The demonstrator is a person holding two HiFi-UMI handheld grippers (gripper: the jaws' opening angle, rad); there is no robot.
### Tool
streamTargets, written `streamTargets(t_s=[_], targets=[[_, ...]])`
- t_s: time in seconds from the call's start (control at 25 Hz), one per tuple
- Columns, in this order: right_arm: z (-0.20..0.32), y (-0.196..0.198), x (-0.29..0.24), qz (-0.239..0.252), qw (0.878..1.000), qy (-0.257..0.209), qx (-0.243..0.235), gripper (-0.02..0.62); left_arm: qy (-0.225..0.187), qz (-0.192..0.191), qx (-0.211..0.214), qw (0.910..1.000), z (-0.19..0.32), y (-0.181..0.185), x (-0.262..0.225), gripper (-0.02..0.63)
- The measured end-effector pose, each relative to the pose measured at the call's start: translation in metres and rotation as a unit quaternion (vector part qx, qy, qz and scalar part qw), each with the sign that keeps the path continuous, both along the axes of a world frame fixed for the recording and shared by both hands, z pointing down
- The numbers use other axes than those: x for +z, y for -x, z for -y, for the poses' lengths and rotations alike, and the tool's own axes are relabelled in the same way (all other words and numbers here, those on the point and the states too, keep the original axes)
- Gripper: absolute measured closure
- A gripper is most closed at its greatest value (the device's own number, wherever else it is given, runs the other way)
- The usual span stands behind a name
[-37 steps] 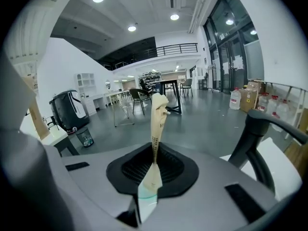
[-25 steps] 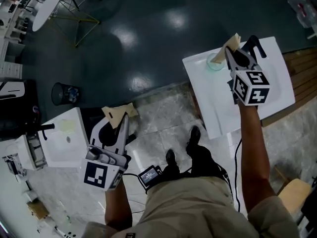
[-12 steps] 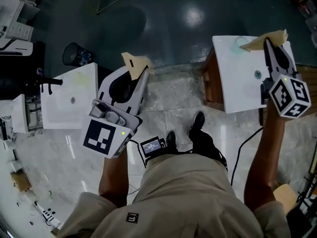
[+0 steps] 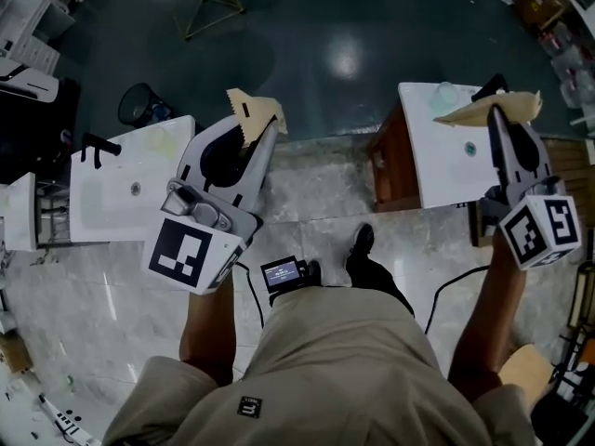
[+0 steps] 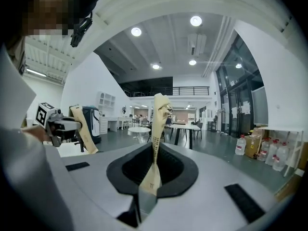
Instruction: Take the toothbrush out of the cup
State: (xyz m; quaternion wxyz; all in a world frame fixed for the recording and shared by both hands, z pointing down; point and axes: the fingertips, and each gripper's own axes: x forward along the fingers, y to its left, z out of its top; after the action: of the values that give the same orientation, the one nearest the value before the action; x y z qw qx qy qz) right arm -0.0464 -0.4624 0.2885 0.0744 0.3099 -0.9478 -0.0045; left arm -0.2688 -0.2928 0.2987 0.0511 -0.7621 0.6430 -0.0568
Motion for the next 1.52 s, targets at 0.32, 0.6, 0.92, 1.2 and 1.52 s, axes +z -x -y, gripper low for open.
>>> streamTargets(t_s=[0.32, 0.6, 0.92, 1.2, 1.52], targets=[[-0.047, -0.013, -0.035, 0.010, 1.000, -0.015, -0.020, 0.571, -0.019, 0.011, 0.008, 0.9997, -0.014, -0.012, -0.028, 0.569], [-0.081, -0.029, -0.056, 0.014, 1.000, -0.023, -0.013, 0.571, -0.024, 0.016, 0.026, 0.9993, -0.024, -0.021, -0.045, 0.568], [-0.111, -0.047, -0.053, 0.018, 1.000, -0.009, 0.002, 0.571, -0.018, 0.018, 0.040, 0.9989, -0.037, -0.026, -0.048, 0.569], [-0.152, -0.057, -0.028, 0.024, 1.000, -0.009, 0.011, 0.572, -0.023, 0.024, 0.051, 0.9982, -0.071, -0.034, -0.029, 0.568], [-0.155, -0.066, -0.025, 0.014, 1.000, -0.011, 0.008, 0.574, -0.021, 0.025, 0.051, 0.9981, -0.071, -0.045, -0.029, 0.569]])
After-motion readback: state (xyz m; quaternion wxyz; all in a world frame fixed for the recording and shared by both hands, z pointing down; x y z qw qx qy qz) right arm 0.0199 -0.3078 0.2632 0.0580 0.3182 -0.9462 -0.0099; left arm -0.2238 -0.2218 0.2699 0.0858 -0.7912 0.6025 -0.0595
